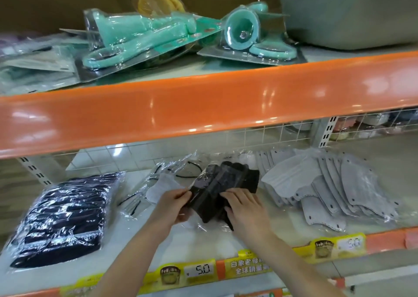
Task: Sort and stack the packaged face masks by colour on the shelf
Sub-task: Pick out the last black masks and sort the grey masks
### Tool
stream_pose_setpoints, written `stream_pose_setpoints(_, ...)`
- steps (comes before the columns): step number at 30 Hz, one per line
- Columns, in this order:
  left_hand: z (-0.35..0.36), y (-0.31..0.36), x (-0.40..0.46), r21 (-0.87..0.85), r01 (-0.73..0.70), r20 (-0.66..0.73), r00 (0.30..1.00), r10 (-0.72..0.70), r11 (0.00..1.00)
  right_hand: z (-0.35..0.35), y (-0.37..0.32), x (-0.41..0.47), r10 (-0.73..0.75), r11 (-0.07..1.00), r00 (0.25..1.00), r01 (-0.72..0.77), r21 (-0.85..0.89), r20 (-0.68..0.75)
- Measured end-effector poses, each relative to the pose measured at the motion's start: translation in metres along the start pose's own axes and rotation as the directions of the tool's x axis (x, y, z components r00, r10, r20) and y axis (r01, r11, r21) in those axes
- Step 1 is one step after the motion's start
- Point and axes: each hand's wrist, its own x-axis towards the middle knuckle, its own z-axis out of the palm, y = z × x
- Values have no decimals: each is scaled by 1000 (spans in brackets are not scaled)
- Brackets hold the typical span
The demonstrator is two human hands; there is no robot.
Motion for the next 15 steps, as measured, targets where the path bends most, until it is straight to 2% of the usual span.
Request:
stream_pose_setpoints(5,-38,-7,-5,0,160,110,981,-159,987,0,1,17,51,998,998,-50,-29,33)
stream_pose_setpoints(7,-50,-5,-9,85,160,111,979,-169,983,-1,2,27,67,998,995,-66,-11,78)
stream_pose_setpoints(9,-57,-2,-9,257,61,7,998,-66,964,-1,-1,36,39,999,998,-37,-30,39)
stream_pose_setpoints(10,-61,-3,-7,367,-19,-77,996,51,930,0,-6,40,21,999,1000,-21,-30,11)
stream_pose_setpoints(12,-67,-2,-3,563,-157,-186,933,309,812,4,-18,47,-33,999,998,32,-26,-59)
stream_pose_setpoints(13,-72,0,-5,609,-210,-179,903,390,765,7,-24,50,-60,998,994,58,-20,-94)
stream_pose_setpoints(15,-80,5,-11,671,-288,-80,888,453,683,13,-38,54,-76,997,987,78,9,-142)
